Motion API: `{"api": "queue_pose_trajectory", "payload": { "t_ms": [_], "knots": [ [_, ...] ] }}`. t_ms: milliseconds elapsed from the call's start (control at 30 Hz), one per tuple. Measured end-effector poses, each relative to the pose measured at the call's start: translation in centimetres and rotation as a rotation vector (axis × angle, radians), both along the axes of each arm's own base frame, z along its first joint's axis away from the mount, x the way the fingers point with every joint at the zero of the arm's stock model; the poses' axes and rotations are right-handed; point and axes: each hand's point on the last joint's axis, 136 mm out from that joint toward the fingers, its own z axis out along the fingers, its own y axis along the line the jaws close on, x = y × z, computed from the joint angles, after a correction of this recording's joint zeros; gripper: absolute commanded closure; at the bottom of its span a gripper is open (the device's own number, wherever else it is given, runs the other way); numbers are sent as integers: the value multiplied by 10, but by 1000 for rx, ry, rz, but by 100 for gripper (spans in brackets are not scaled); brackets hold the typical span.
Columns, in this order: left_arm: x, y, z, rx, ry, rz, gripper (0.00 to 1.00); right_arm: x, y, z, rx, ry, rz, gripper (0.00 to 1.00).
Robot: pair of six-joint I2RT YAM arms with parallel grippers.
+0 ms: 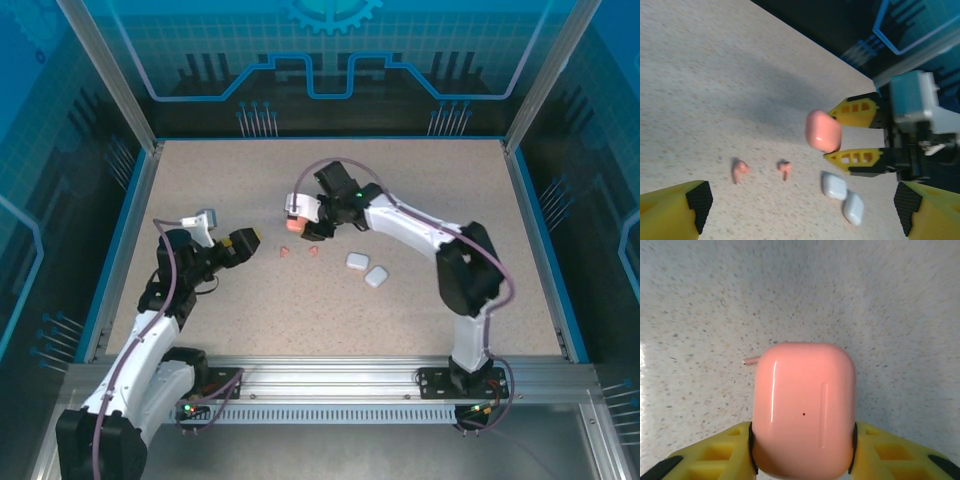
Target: Insert the wireless bluetooth earbuds into the charging case
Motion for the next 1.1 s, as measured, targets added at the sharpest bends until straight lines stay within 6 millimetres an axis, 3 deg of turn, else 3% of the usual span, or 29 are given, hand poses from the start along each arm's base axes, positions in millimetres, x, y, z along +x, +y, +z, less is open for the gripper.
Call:
{"api": "queue_pose_trajectory", "payload": {
  "t_ms": [233,433,700,1100],
  "knots": [
    [-13,-35,15,-126,-11,-215,5,-57,-29,31,54,-78,27,58],
    [-28,-70,35,-177,-39,-389,6,-83,-36,58,109,-144,54,57],
    [-38,-111,38,-196,-16,-535,10,-98,-35,86,155,-200,81,57],
    [-32,-140,32,-197,11,-603,34,-104,-32,86,139,-220,100,57]
  ]
}}
